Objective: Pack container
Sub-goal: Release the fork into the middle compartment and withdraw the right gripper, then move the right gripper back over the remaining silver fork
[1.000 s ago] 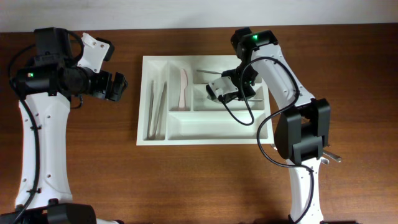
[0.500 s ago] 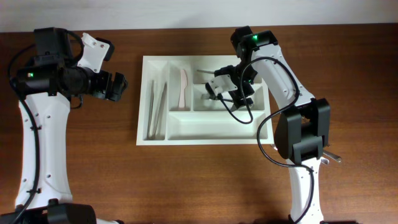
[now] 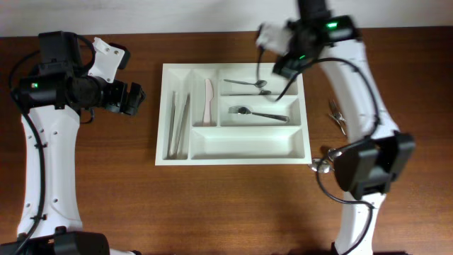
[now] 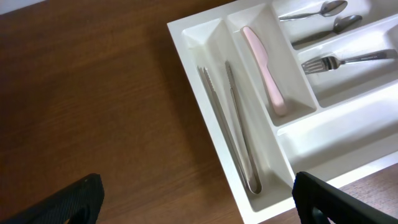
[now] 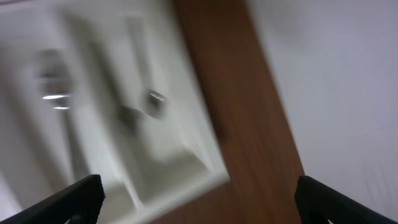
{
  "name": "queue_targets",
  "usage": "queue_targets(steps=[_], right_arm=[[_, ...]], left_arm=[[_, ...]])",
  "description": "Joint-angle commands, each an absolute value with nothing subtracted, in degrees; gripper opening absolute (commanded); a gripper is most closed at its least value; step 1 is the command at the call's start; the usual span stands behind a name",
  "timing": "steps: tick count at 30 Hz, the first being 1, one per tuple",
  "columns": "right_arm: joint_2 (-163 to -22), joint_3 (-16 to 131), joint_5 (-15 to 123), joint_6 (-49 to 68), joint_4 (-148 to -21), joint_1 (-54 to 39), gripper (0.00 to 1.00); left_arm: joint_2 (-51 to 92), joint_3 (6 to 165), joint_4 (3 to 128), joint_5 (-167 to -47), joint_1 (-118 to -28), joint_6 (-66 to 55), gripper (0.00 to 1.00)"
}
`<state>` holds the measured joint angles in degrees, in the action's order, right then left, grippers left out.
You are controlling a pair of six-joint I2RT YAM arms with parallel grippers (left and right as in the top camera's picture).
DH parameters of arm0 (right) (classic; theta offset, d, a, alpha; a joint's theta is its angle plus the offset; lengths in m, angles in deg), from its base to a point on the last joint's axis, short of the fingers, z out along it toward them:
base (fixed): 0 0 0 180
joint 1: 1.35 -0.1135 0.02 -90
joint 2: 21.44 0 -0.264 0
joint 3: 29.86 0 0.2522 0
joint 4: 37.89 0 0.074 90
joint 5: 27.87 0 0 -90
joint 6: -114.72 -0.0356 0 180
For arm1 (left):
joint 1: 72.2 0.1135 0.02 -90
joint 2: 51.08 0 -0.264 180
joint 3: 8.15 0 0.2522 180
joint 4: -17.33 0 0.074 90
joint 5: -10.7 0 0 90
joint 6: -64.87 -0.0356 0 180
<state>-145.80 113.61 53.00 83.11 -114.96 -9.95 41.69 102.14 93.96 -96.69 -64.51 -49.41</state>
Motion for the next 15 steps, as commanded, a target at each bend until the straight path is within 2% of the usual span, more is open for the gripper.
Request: queue_targets(steps=[1, 7, 15], right_arm=[[-144.0, 114.4, 56.7, 64.3, -114.8, -2.8, 0.99], [-144.0, 114.4, 56.6, 50.5, -118.2, 7.4, 0.99], [-144.1, 113.7, 56.6, 48.7, -126.7, 16.6, 0.98]], left_arm=[[40.2, 102.4, 93.9, -97.3, -64.5, -50.1, 0.99], [40.2, 102.4, 93.9, -97.3, -64.5, -50.1, 0.99], [40.2, 102.4, 93.9, -97.3, -64.5, -50.1, 0.99]])
